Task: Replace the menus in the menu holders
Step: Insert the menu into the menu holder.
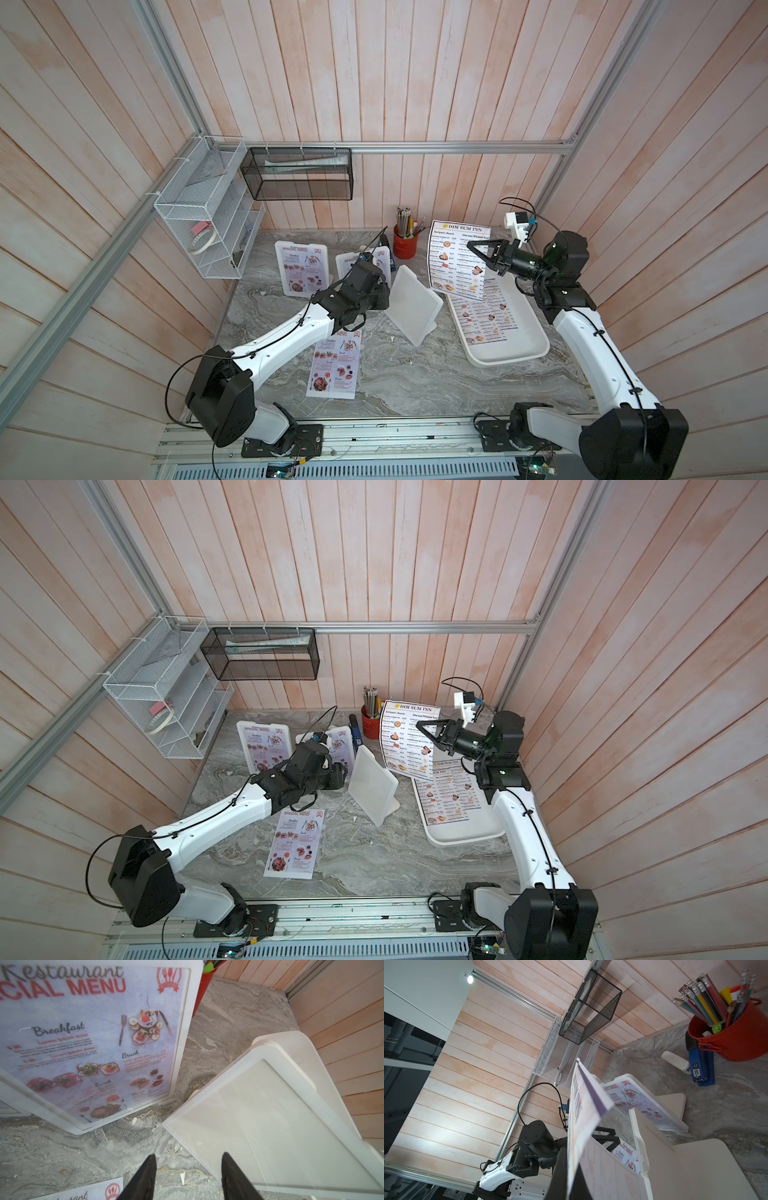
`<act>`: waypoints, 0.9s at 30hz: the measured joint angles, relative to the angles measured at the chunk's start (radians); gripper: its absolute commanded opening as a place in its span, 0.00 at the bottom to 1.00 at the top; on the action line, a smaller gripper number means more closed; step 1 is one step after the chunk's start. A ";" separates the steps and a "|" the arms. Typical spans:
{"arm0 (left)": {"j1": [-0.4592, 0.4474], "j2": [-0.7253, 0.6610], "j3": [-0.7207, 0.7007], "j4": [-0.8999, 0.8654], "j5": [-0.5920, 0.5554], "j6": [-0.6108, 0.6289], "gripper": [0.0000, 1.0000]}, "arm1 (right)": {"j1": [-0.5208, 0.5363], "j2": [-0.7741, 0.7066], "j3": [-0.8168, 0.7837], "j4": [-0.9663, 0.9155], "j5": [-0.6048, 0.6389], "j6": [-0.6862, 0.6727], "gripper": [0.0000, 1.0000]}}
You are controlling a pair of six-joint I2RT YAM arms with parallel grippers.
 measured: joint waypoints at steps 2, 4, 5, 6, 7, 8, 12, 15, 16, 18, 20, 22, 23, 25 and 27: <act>0.000 0.000 0.002 0.000 0.000 0.000 0.53 | 0.000 0.000 -0.004 0.000 -0.002 0.000 0.00; 0.000 0.000 0.003 0.000 0.000 0.000 0.53 | 0.000 0.000 -0.008 0.000 -0.002 0.000 0.00; 0.000 0.000 0.003 0.000 0.000 0.000 0.53 | 0.000 0.000 -0.008 0.000 -0.002 0.000 0.00; 0.000 0.000 0.003 0.000 0.000 0.000 0.53 | 0.000 0.000 -0.008 0.000 -0.002 0.000 0.00; 0.000 0.000 0.003 0.000 0.000 0.000 0.53 | 0.000 0.000 -0.008 0.000 -0.003 0.000 0.00; 0.000 0.000 0.003 0.000 0.000 0.000 0.53 | 0.000 0.000 -0.008 0.000 -0.003 -0.001 0.00; -0.001 0.000 0.003 0.000 0.000 0.000 0.53 | 0.000 0.000 -0.009 0.000 -0.003 -0.001 0.00; -0.004 0.000 0.003 0.000 0.000 0.000 0.53 | 0.000 0.000 -0.010 0.000 -0.002 -0.001 0.00; -0.005 0.000 0.003 0.000 0.000 0.000 0.53 | 0.000 0.000 -0.011 0.000 -0.003 -0.002 0.00; -0.006 0.000 0.003 0.000 0.000 0.000 0.53 | 0.000 0.000 -0.015 0.000 -0.002 -0.002 0.00; -0.006 0.000 0.003 0.000 0.000 0.000 0.53 | 0.000 0.001 -0.019 0.000 -0.002 -0.004 0.00; -0.006 0.000 0.004 0.000 0.000 0.000 0.53 | 0.000 0.002 -0.021 0.000 -0.002 -0.005 0.00; -0.006 0.000 0.004 0.000 0.000 0.000 0.53 | 0.000 0.003 -0.021 0.000 -0.002 -0.005 0.00; -0.006 0.000 0.006 0.000 0.000 0.000 0.53 | 0.000 0.005 -0.021 0.001 -0.002 -0.005 0.00; -0.006 0.000 0.008 0.000 0.000 0.000 0.53 | 0.000 0.009 -0.021 0.003 -0.002 -0.005 0.00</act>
